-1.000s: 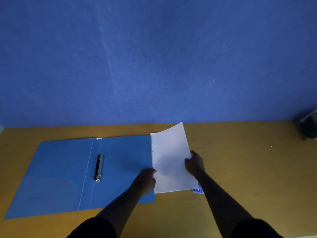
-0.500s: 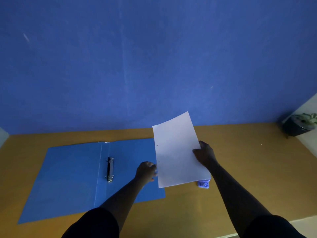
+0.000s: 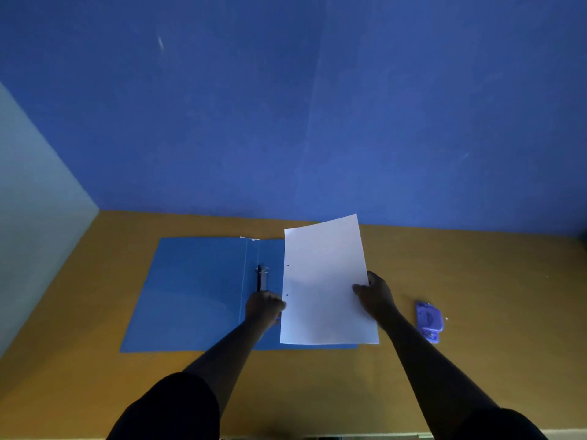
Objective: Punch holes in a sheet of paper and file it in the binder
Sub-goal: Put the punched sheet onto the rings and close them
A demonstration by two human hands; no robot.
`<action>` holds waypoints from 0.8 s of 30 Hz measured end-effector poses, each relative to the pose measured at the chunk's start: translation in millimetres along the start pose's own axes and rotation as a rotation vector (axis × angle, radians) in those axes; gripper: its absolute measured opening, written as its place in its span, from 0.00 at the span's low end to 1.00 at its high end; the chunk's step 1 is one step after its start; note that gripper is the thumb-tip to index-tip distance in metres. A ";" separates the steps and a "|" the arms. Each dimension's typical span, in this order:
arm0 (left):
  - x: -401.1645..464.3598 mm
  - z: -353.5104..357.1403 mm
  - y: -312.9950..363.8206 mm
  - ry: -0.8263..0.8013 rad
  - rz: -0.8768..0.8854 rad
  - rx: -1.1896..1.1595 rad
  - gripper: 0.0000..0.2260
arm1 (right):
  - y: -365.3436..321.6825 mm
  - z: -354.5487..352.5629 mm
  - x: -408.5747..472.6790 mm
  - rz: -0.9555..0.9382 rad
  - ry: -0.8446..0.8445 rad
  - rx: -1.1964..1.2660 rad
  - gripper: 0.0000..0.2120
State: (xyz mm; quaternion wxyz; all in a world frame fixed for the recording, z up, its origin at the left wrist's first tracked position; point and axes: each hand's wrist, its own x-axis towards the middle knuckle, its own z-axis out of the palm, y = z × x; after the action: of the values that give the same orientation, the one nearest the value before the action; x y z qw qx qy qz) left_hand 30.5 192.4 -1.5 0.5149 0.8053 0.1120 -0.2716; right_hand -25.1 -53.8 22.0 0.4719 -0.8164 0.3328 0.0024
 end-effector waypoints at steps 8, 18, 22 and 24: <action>8.6 -21.9 -26.9 0.122 0.006 0.062 0.02 | -7.9 42.7 -2.1 -0.009 -0.042 -0.070 0.15; 15.0 -24.7 -39.4 0.116 0.257 0.277 0.18 | -10.4 58.2 1.8 -0.055 -0.049 -0.160 0.15; 19.5 -21.9 -36.8 0.091 0.265 0.291 0.18 | -10.1 54.0 3.7 -0.055 -0.050 -0.173 0.15; 21.7 -20.5 -35.9 0.081 0.256 0.300 0.18 | -9.5 52.1 4.7 -0.060 -0.055 -0.187 0.15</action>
State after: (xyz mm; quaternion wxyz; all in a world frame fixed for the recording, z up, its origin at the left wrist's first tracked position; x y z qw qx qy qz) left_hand 38.5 224.5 -34.5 0.4146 0.8909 -0.0125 -0.1849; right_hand -0.1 -12.9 -1.0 0.4025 -0.8661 0.2937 0.0415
